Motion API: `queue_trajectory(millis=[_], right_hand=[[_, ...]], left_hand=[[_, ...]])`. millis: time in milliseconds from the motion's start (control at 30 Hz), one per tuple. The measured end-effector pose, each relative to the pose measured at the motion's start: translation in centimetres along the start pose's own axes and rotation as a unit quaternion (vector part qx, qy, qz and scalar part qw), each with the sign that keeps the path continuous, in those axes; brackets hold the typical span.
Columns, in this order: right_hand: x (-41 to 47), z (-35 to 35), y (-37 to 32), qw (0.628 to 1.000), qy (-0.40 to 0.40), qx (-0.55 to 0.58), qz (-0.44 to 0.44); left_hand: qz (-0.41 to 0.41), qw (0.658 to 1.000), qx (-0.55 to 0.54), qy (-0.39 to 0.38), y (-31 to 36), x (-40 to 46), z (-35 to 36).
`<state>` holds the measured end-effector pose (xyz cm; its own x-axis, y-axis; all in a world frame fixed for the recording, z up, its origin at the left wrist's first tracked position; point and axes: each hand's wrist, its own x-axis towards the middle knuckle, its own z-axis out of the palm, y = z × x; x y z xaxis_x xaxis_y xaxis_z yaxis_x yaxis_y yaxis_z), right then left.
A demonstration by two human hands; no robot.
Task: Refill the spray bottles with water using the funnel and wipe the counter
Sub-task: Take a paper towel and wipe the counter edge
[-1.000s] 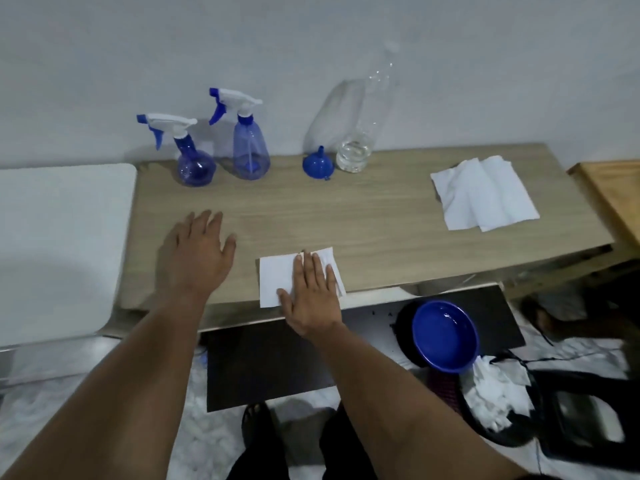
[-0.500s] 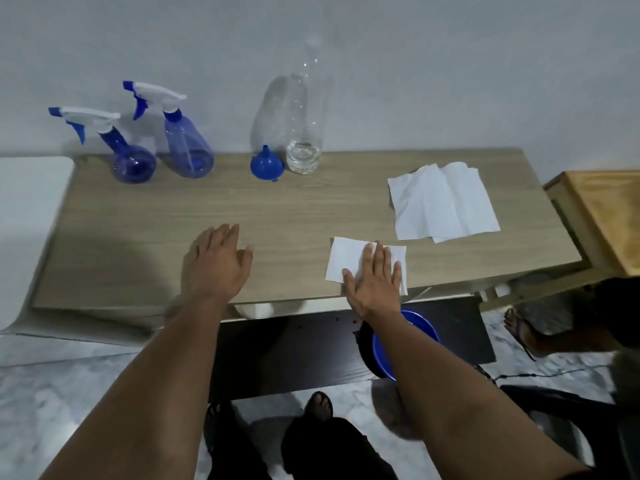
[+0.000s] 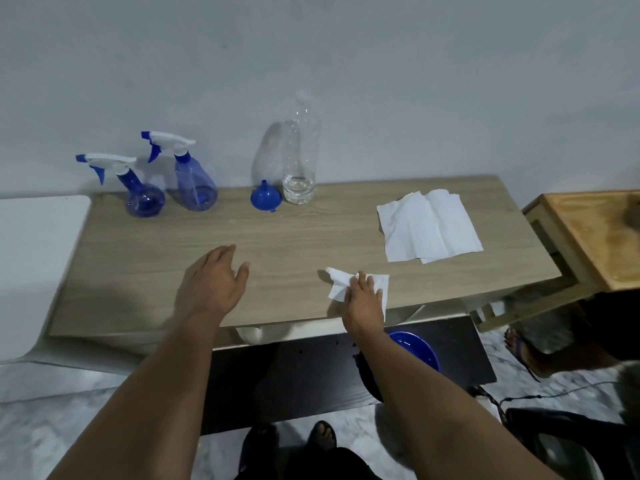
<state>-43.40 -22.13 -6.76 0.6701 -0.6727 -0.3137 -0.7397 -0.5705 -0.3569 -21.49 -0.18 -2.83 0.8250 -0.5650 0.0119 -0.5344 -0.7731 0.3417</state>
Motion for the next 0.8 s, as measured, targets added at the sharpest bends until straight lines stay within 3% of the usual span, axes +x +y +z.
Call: queue_trajectory(millis=[67,133,267,333,433,500,567,633,800], right_hand=[[-0.8,-1.1,-2.1,0.992,0.026,0.121,0.023],[-1.8,-2.8,-4.3,0.951,0.026,0.301,0.068],[-2.6,-7.4,-7.8,0.780,-0.020,0.602,0.169],[-3.4,-10.0,-8.5,0.729,-0.043,0.663,0.166],[-4.2,-13.7,-8.3,0.729,-0.038,0.679,0.081],[-5.1,-16.1,-8.0,0.754,-0.002,0.656,0.044],[-6.1,-18.1,-7.6,0.775,0.035,0.630,0.037],[-7.2,-19.9,-6.5,0.778,0.085,0.621,0.049],[-10.9,-23.4,-4.0,0.787,0.172,0.580,0.116]], left_hand=[[0.008,1.000,-0.021,-0.022,0.4,0.4,-1.3],[0.006,0.997,-0.058,-0.053,1.5,1.0,-2.7],[-0.004,0.970,-0.213,-0.118,5.2,2.8,-5.9],[-0.001,0.949,-0.267,-0.167,7.7,3.7,-7.5],[-0.003,0.891,-0.361,-0.273,11.6,4.3,-9.3],[0.003,0.846,-0.408,-0.343,14.2,4.3,-10.3],[0.042,0.824,-0.427,-0.371,16.8,4.2,-10.9],[0.077,0.818,-0.440,-0.363,19.5,3.8,-11.5],[0.162,0.841,-0.404,-0.321,25.4,2.8,-12.5]])
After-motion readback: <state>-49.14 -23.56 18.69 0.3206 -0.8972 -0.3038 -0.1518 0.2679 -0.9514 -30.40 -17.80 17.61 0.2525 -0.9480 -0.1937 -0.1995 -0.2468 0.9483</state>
